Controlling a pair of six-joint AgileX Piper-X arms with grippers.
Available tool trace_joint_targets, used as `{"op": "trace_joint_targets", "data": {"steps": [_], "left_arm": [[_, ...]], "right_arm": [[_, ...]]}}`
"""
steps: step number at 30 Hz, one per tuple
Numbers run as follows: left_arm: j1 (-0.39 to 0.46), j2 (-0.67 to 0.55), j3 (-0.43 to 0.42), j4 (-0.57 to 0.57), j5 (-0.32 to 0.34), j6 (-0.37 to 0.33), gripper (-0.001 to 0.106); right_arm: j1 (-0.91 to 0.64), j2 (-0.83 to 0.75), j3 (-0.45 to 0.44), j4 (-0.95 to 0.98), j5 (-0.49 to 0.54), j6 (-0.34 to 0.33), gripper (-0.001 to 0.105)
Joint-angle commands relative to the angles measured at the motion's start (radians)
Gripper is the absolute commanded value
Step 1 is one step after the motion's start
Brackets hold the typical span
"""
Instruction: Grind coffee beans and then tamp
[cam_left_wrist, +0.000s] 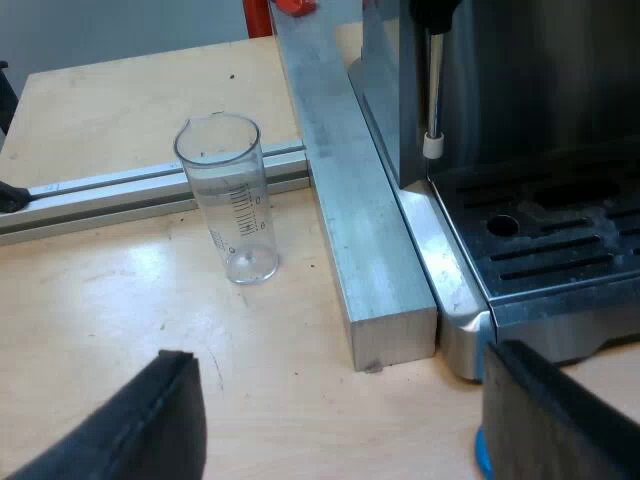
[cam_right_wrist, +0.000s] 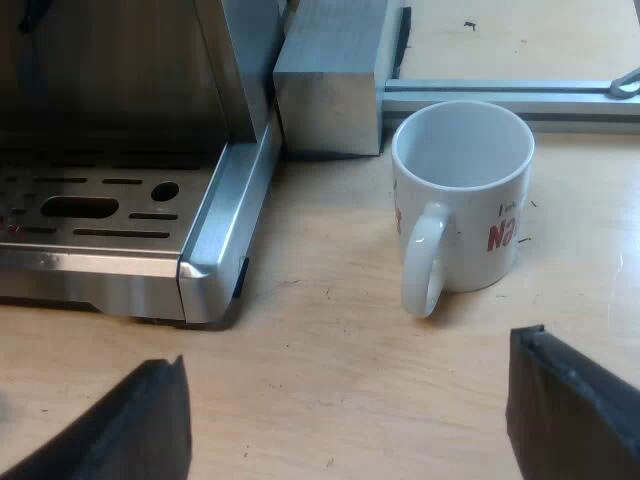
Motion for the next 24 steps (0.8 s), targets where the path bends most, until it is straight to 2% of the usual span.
{"op": "trace_joint_targets", "data": {"steps": [1,24], "left_arm": [[0.002,-0.138,0.000,-0.010,-0.003,-0.001,0.061],[0.002,-0.138,0.000,-0.010,-0.003,-0.001,0.061]], "right_arm": [[0.001,-0.041,-0.004,-0.008,0.000,-0.010,0.067],[0.001,-0.041,-0.004,-0.008,0.000,-0.010,0.067]]}}
